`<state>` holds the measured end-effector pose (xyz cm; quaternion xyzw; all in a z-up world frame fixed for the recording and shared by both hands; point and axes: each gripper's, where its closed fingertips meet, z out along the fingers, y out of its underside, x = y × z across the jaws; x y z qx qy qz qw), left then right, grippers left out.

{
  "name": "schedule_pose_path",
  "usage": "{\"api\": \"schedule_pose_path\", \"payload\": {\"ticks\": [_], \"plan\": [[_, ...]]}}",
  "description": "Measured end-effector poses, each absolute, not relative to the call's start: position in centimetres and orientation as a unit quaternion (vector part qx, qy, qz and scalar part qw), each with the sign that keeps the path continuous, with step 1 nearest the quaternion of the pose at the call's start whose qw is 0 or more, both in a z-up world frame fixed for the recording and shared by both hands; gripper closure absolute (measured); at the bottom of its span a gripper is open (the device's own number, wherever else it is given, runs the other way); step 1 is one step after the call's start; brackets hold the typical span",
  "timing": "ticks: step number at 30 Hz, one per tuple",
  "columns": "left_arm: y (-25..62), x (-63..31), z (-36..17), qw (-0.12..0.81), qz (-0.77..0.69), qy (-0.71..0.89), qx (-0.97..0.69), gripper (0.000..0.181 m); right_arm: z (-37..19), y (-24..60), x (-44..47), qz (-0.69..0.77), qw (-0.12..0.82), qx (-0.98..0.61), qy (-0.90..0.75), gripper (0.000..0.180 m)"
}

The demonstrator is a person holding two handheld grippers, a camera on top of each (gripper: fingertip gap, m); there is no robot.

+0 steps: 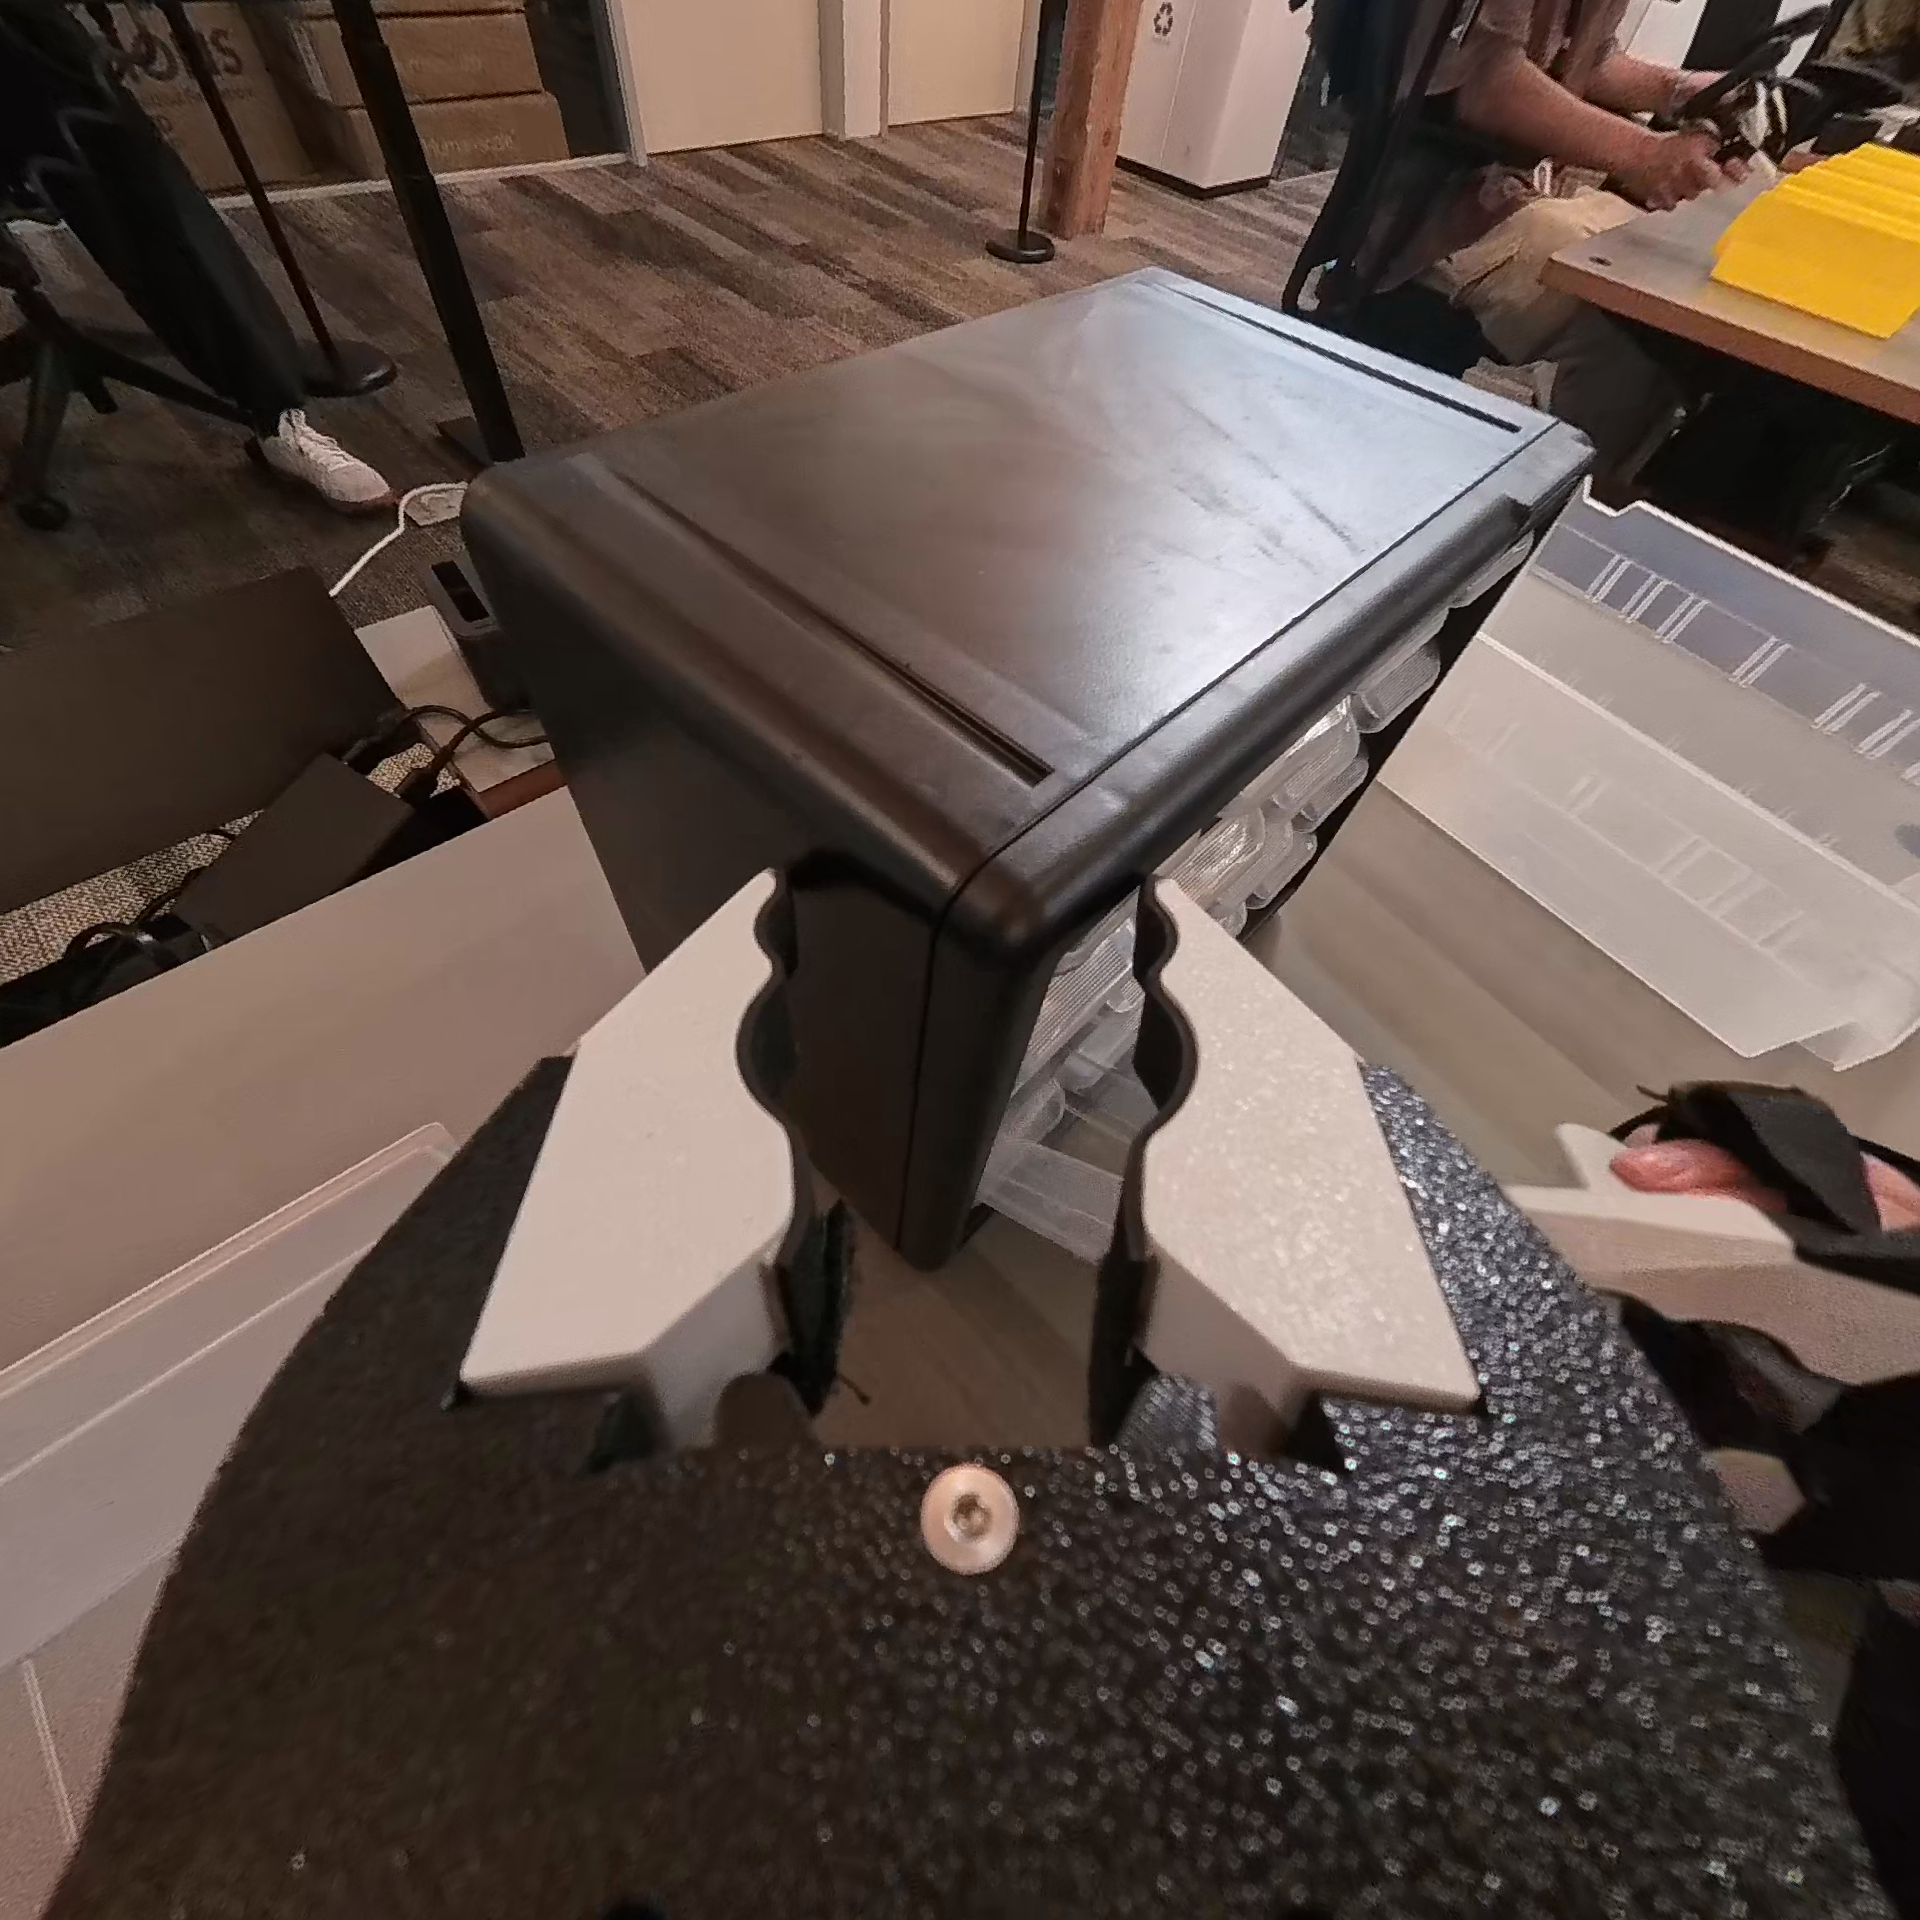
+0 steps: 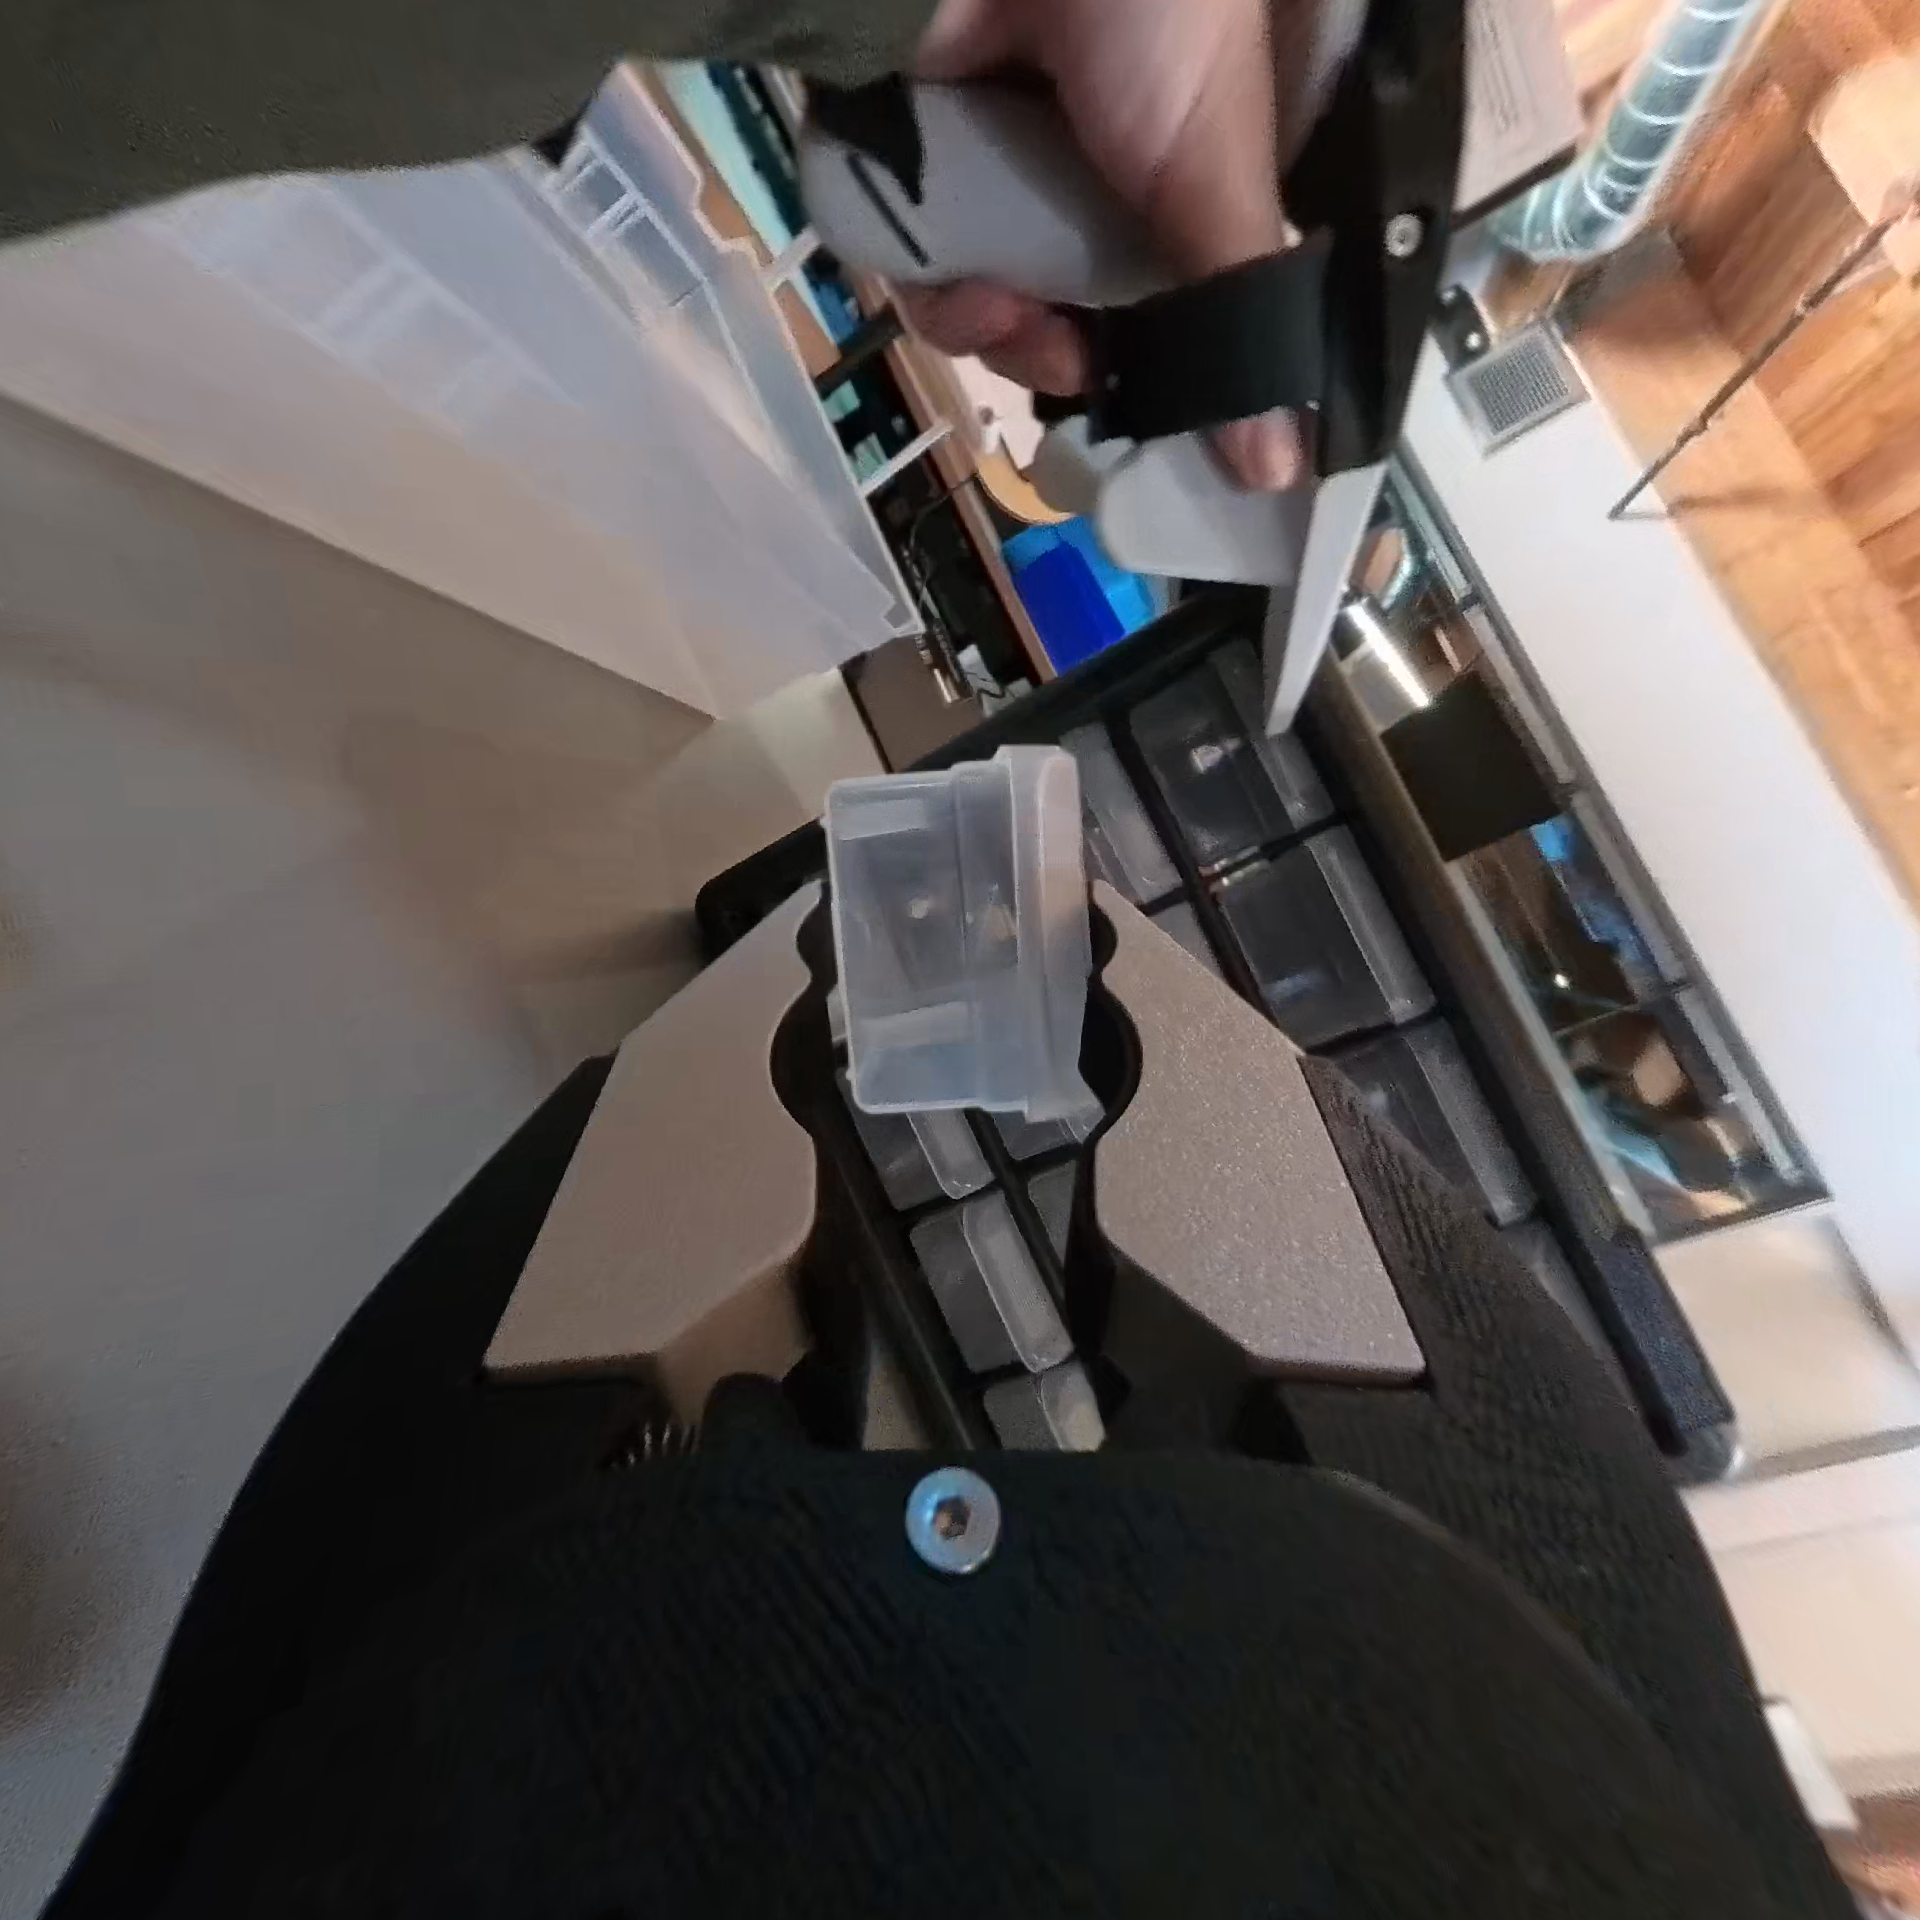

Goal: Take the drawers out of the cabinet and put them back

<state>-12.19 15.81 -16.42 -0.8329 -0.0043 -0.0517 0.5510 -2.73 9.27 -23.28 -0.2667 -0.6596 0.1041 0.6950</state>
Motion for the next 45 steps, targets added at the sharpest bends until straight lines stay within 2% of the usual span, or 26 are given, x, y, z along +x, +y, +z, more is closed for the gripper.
{"api": "schedule_pose_path", "payload": {"ticks": [2, 6, 8, 16, 23, 27, 31, 37, 45], "plan": [[15.8, -12.2, -16.4, 0.551, -0.051, -0.003, -0.833, 0.118, -23.1, 9.2, -2.7, 0.085, 0.697, -0.255, -0.665, 0.134], [15.8, -12.2, -16.4, 0.551, -0.050, -0.002, -0.833, 0.118, -24.9, 7.8, -3.8, -0.084, 0.688, -0.119, -0.711, 0.135], [15.8, -12.2, -16.4, 0.551, -0.051, -0.002, -0.833, 0.117, -25.0, 7.6, -3.9, -0.093, 0.678, -0.110, -0.721, 0.135], [15.9, -12.2, -16.4, 0.552, -0.052, -0.003, -0.833, 0.117, -20.2, 6.5, -4.8, 0.083, 0.602, -0.252, -0.753, 0.135], [15.9, -12.3, -16.5, 0.553, -0.055, -0.003, -0.832, 0.117, -15.4, 6.7, -0.7, 0.168, 0.597, -0.311, -0.720, 0.135], [15.9, -12.2, -16.5, 0.554, -0.060, -0.005, -0.830, 0.117, -11.0, 11.1, 5.7, 0.152, 0.642, -0.391, -0.642, 0.135], [15.9, -12.2, -16.5, 0.554, -0.062, -0.005, -0.830, 0.116, -7.7, 20.0, 15.3, 0.097, 0.670, -0.548, -0.491, 0.136], [15.9, -12.3, -16.5, 0.554, -0.063, -0.005, -0.830, 0.117, -14.9, 32.2, 23.3, 0.060, 0.572, -0.737, -0.355, 0.135], [15.9, -12.3, -16.6, 0.553, -0.063, -0.002, -0.831, 0.116, -21.1, 39.8, 25.1, -0.086, 0.538, -0.761, -0.352, 0.135]]}}
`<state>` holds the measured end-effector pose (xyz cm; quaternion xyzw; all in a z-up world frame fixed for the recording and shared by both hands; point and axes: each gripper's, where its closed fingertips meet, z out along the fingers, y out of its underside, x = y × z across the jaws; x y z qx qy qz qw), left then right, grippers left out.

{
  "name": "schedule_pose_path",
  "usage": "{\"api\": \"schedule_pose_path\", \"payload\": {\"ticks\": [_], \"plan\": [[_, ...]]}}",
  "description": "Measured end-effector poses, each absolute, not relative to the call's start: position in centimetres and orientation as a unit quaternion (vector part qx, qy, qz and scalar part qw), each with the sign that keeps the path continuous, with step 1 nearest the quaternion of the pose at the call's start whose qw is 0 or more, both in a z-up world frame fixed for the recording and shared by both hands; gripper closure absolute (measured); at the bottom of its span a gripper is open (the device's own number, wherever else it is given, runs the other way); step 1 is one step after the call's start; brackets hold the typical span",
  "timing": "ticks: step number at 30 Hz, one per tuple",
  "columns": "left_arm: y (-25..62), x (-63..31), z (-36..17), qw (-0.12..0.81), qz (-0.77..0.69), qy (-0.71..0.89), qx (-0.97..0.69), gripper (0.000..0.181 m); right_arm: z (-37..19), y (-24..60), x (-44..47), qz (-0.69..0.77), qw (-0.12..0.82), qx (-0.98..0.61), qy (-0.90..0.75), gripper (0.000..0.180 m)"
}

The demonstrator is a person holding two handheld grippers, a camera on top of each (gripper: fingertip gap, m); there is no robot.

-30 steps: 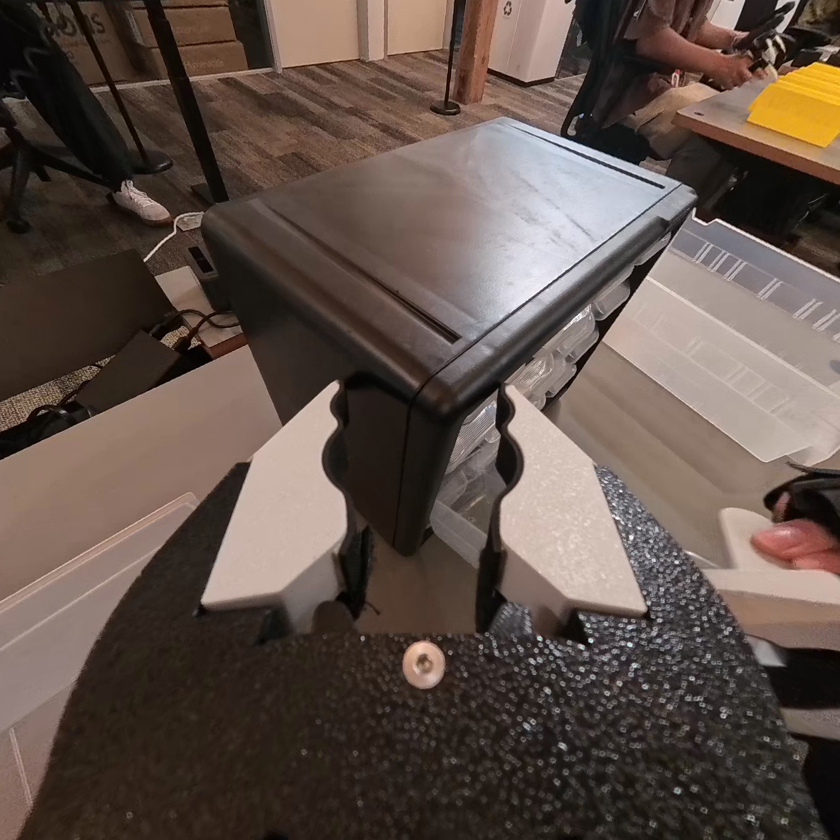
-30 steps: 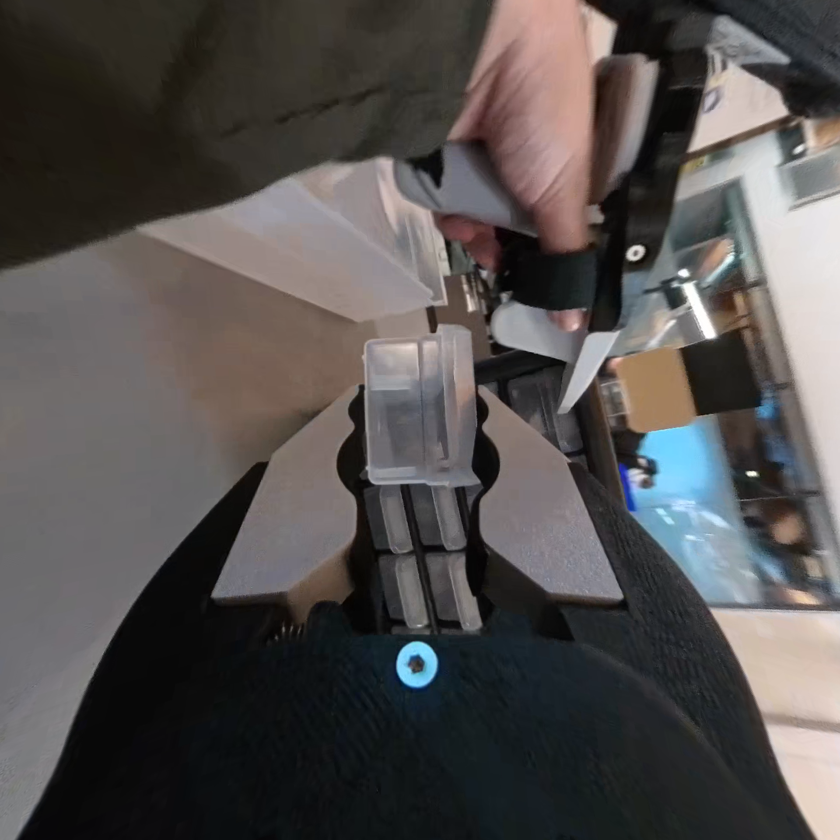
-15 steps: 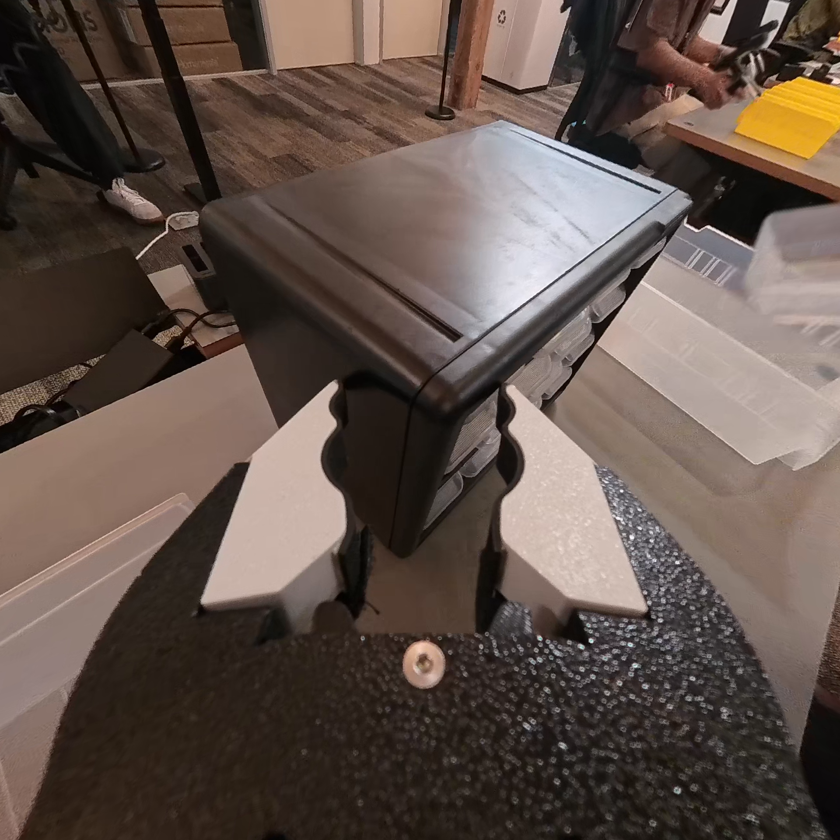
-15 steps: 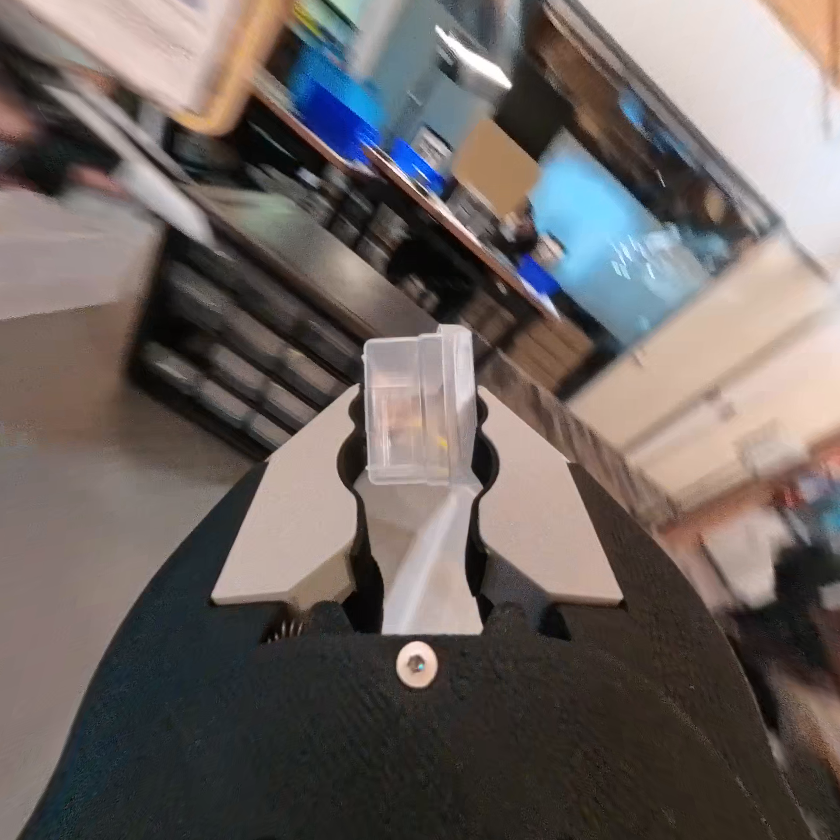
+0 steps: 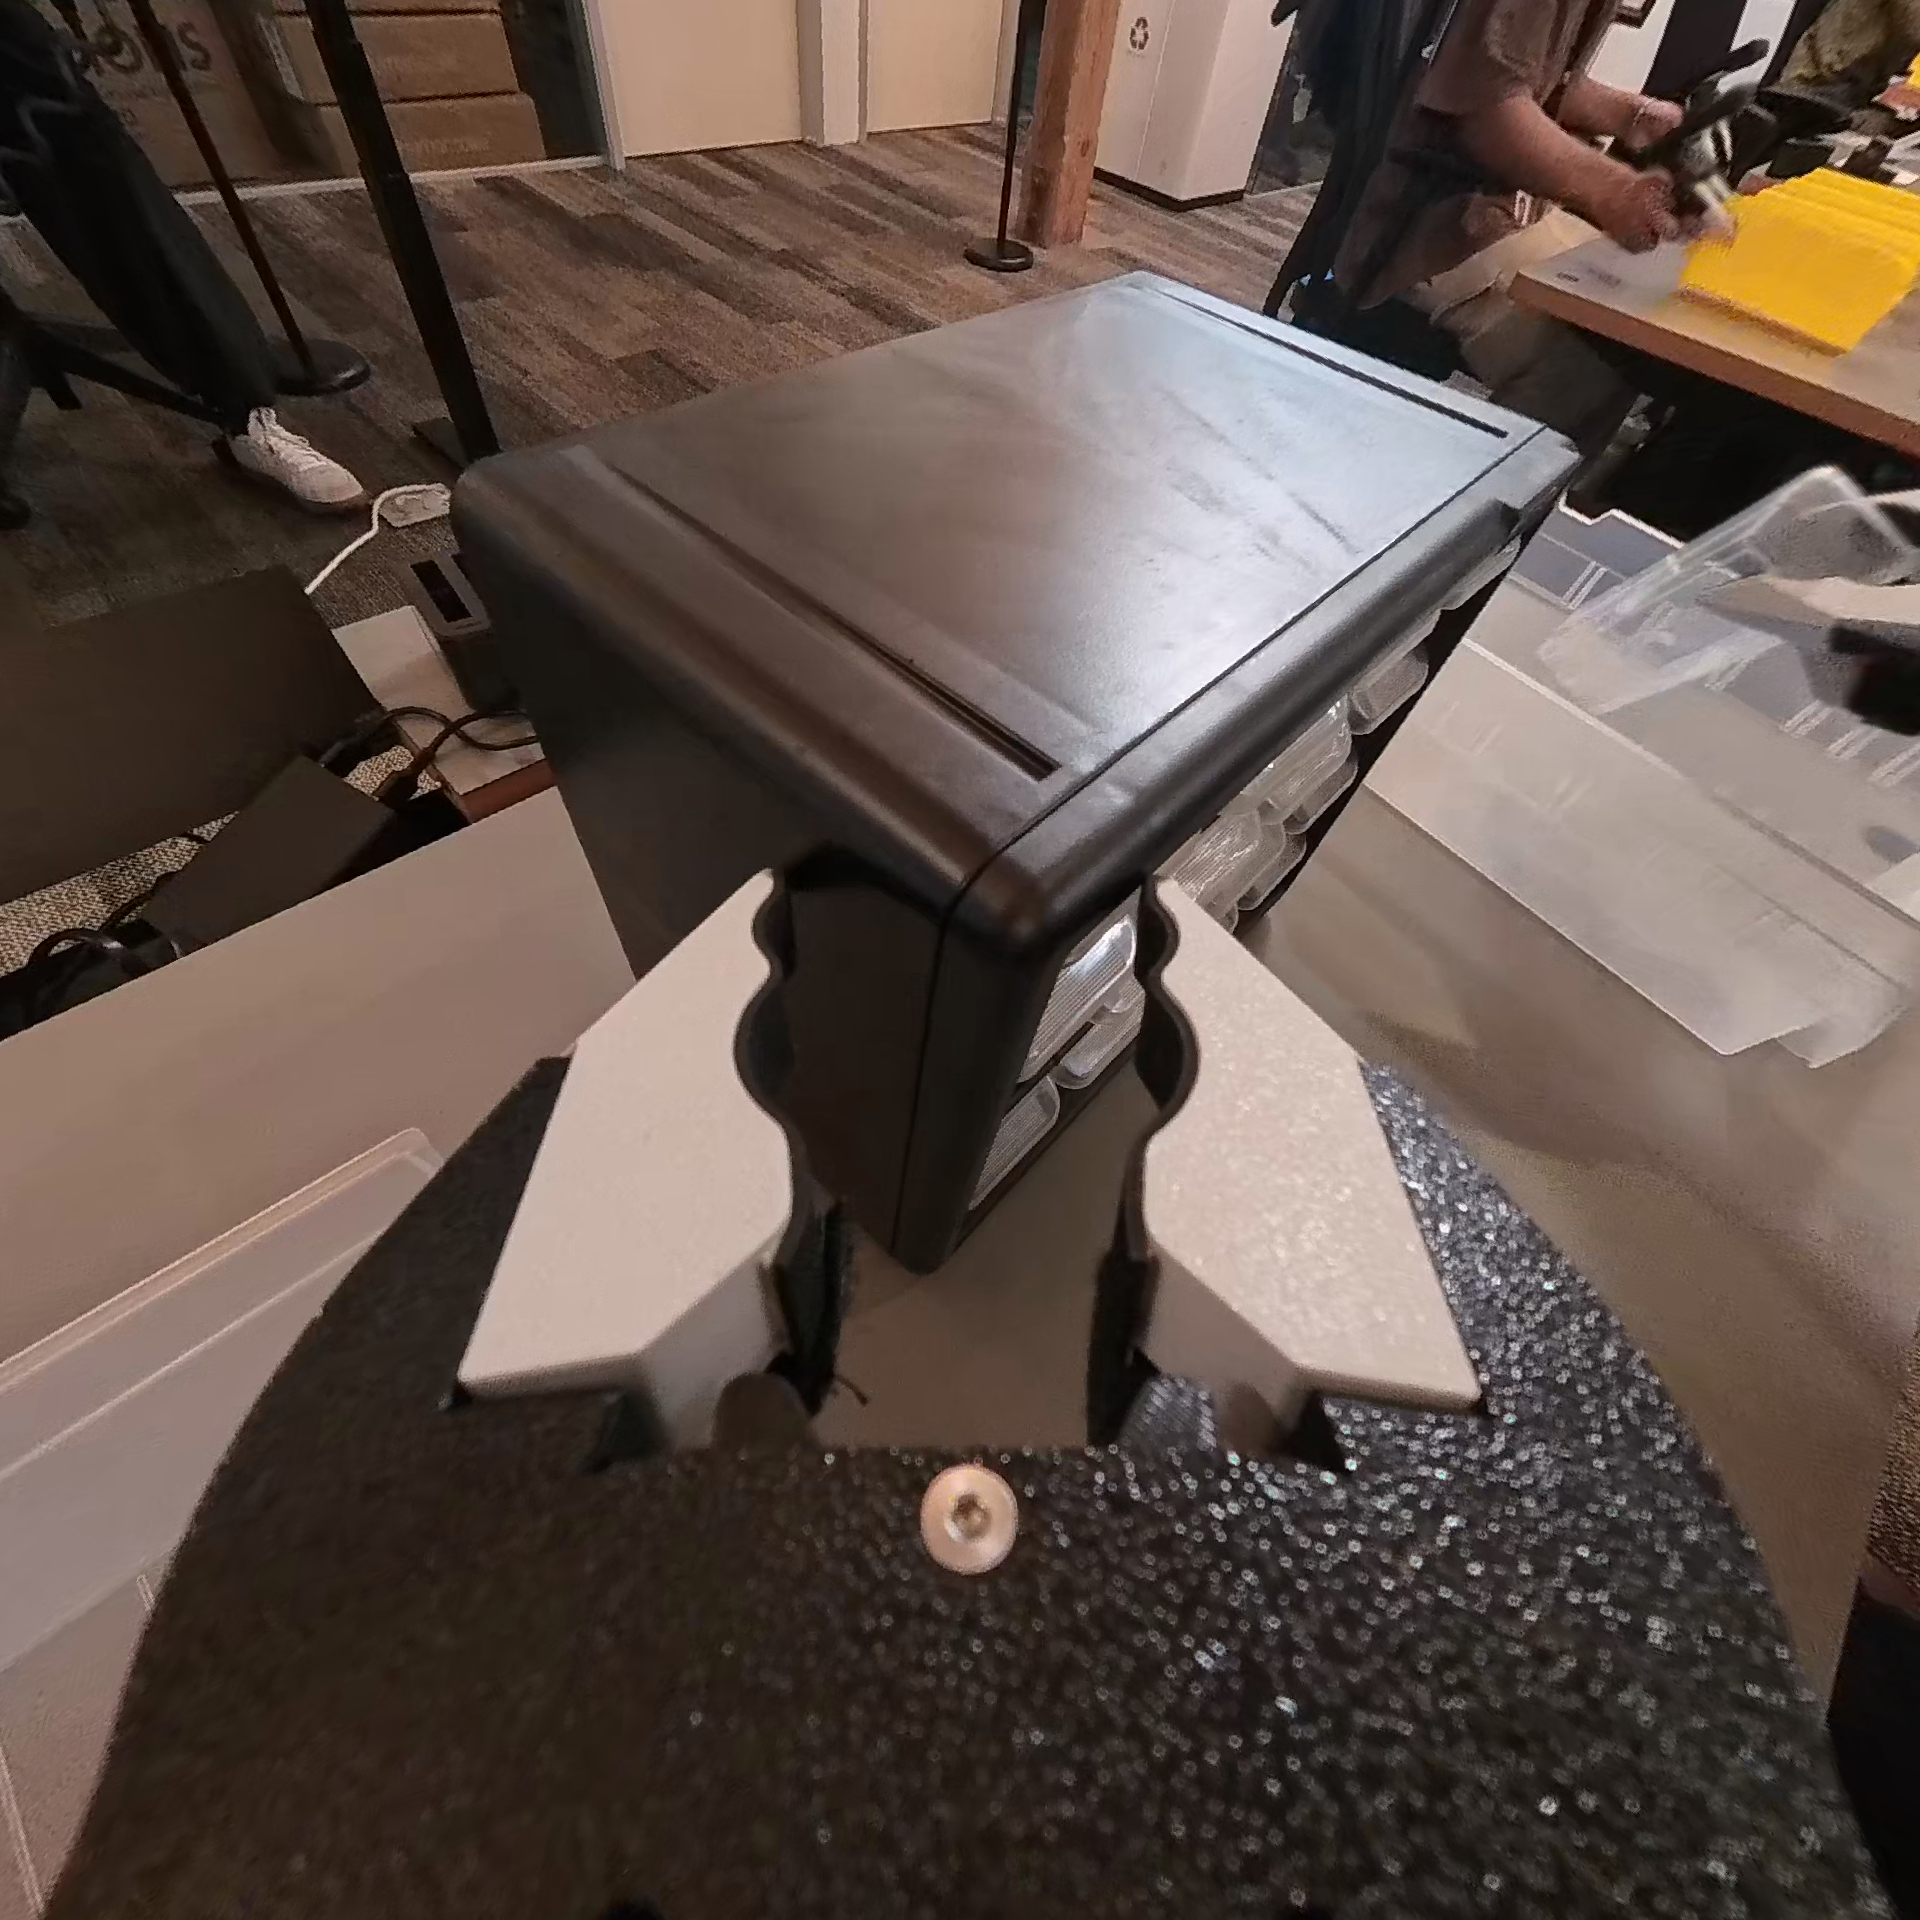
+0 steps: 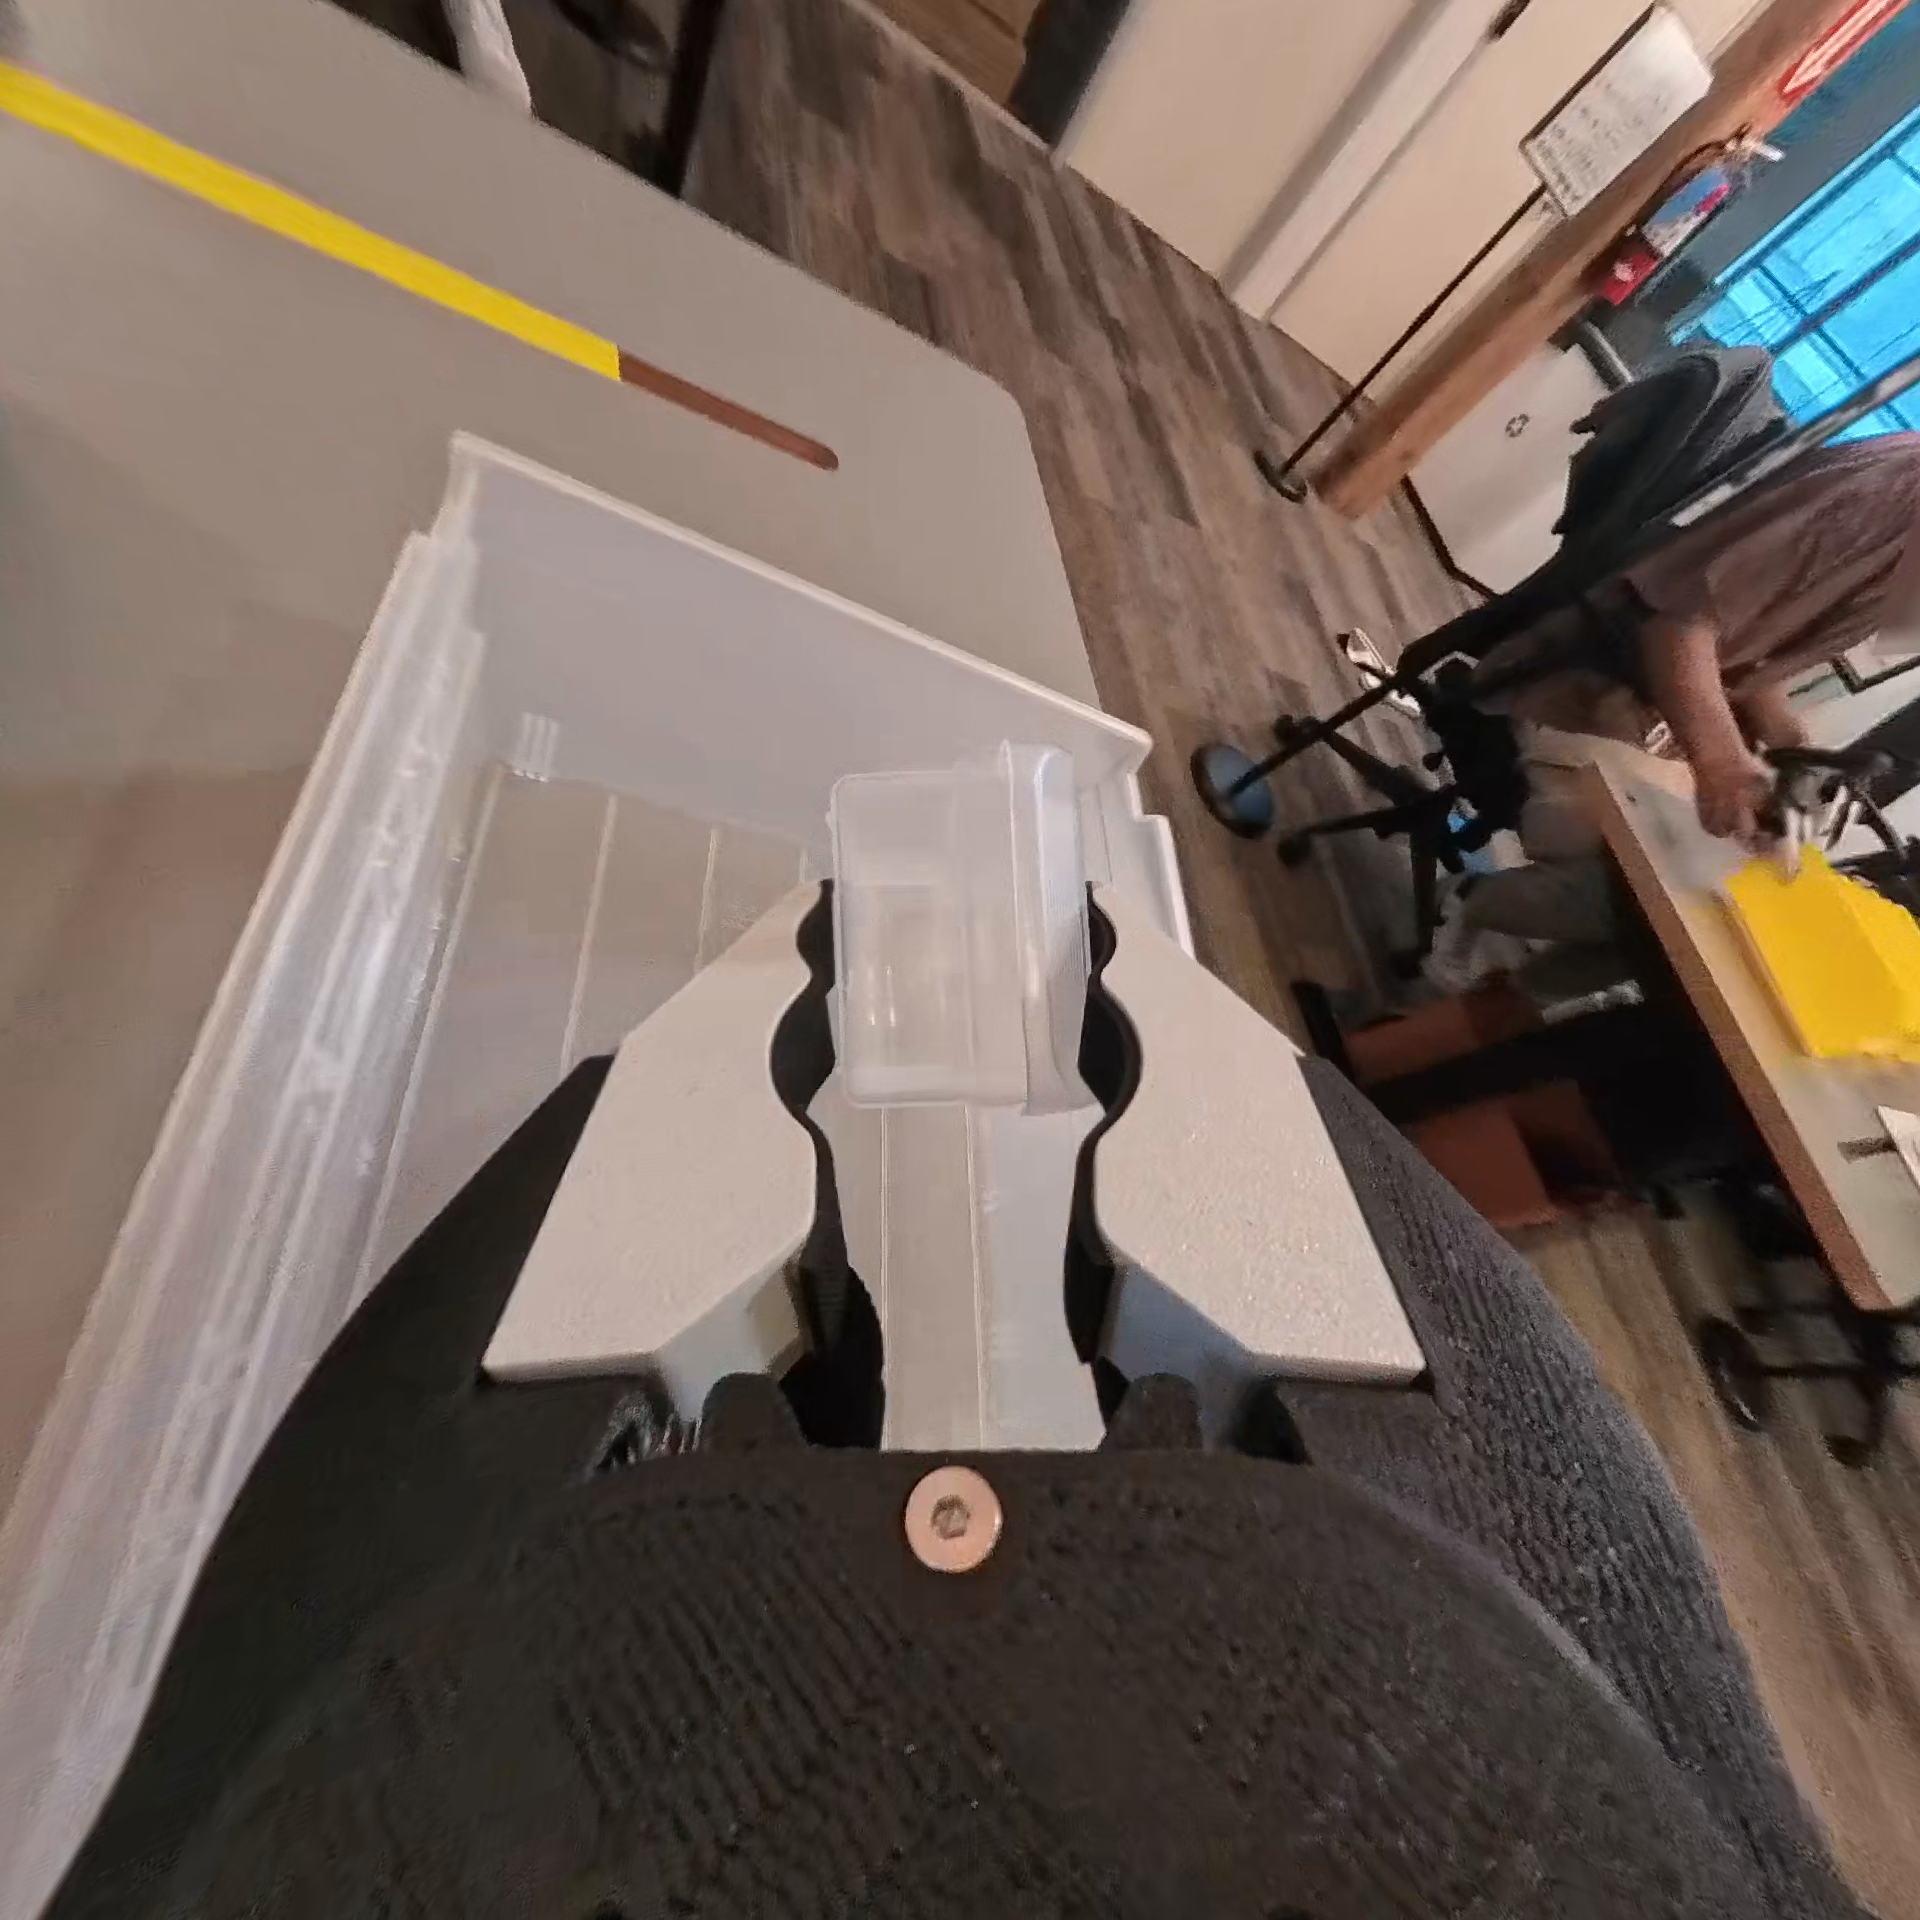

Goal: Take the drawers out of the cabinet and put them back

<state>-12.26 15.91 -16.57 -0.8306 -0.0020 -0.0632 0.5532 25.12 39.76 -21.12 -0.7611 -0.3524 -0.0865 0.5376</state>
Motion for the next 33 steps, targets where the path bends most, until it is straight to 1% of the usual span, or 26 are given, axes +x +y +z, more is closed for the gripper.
{"api": "schedule_pose_path", "payload": {"ticks": [5, 8, 10, 12, 13, 16, 18, 21, 23, 24, 25, 26, 27, 28, 29, 31, 33], "plan": [[15.9, -12.3, -16.6, 0.553, -0.067, -0.002, -0.830, 0.116, -24.4, 43.3, 23.8, -0.132, 0.491, -0.773, -0.378, 0.135], [16.0, -12.3, -16.6, 0.553, -0.069, -0.002, -0.830, 0.115, -25.2, 44.5, 22.8, -0.168, 0.481, -0.762, -0.399, 0.135], [15.9, -12.3, -16.6, 0.551, -0.068, -0.001, -0.831, 0.115, -25.5, 44.7, 21.8, -0.163, 0.480, -0.763, -0.401, 0.135], [15.9, -12.2, -16.6, 0.550, -0.067, -0.001, -0.832, 0.116, -26.2, 44.3, 20.3, -0.116, 0.476, -0.775, -0.400, 0.137], [15.9, -12.2, -16.6, 0.550, -0.067, 0.000, -0.832, 0.115, -26.6, 44.1, 19.7, -0.091, 0.473, -0.782, -0.397, 0.134], [16.0, -12.2, -16.6, 0.551, -0.067, 0.000, -0.832, 0.116, -27.7, 43.7, 18.6, -0.023, 0.455, -0.804, -0.382, 0.114], [15.9, -12.2, -16.6, 0.551, -0.067, 0.001, -0.832, 0.116, -27.7, 43.4, 18.2, 0.026, 0.455, -0.811, -0.366, 0.109], [15.9, -12.2, -16.6, 0.551, -0.068, 0.001, -0.832, 0.116, -25.5, 43.0, 18.4, 0.094, 0.490, -0.798, -0.338, 0.102], [15.9, -12.2, -16.6, 0.551, -0.069, 0.001, -0.831, 0.115, -24.0, 42.8, 19.5, 0.100, 0.513, -0.784, -0.335, 0.101], [15.9, -12.2, -16.6, 0.551, -0.069, 0.001, -0.831, 0.115, -23.5, 43.0, 20.8, 0.073, 0.520, -0.782, -0.337, 0.102], [15.9, -12.2, -16.6, 0.552, -0.070, 0.001, -0.831, 0.115, -23.2, 43.1, 22.3, 0.029, 0.523, -0.779, -0.344, 0.107], [15.9, -12.2, -16.6, 0.552, -0.070, 0.001, -0.831, 0.115, -23.1, 43.2, 23.6, -0.015, 0.521, -0.776, -0.355, 0.119], [15.9, -12.2, -16.7, 0.552, -0.071, 0.001, -0.831, 0.115, -23.3, 42.9, 24.6, -0.049, 0.510, -0.773, -0.373, 0.135], [15.9, -12.2, -16.7, 0.552, -0.072, 0.001, -0.831, 0.115, -24.1, 42.4, 25.0, -0.060, 0.488, -0.775, -0.398, 0.158], [15.9, -12.3, -16.7, 0.552, -0.073, 0.001, -0.831, 0.115, -25.4, 41.4, 24.9, -0.045, 0.453, -0.781, -0.427, 0.176], [15.9, -12.3, -16.7, 0.552, -0.075, 0.000, -0.830, 0.115, -28.4, 39.6, 24.5, -0.003, 0.372, -0.810, -0.454, 0.180], [15.9, -12.2, -16.7, 0.552, -0.075, 0.000, -0.830, 0.115, -30.7, 39.0, 24.4, 0.010, 0.325, -0.825, -0.463, 0.180]]}}
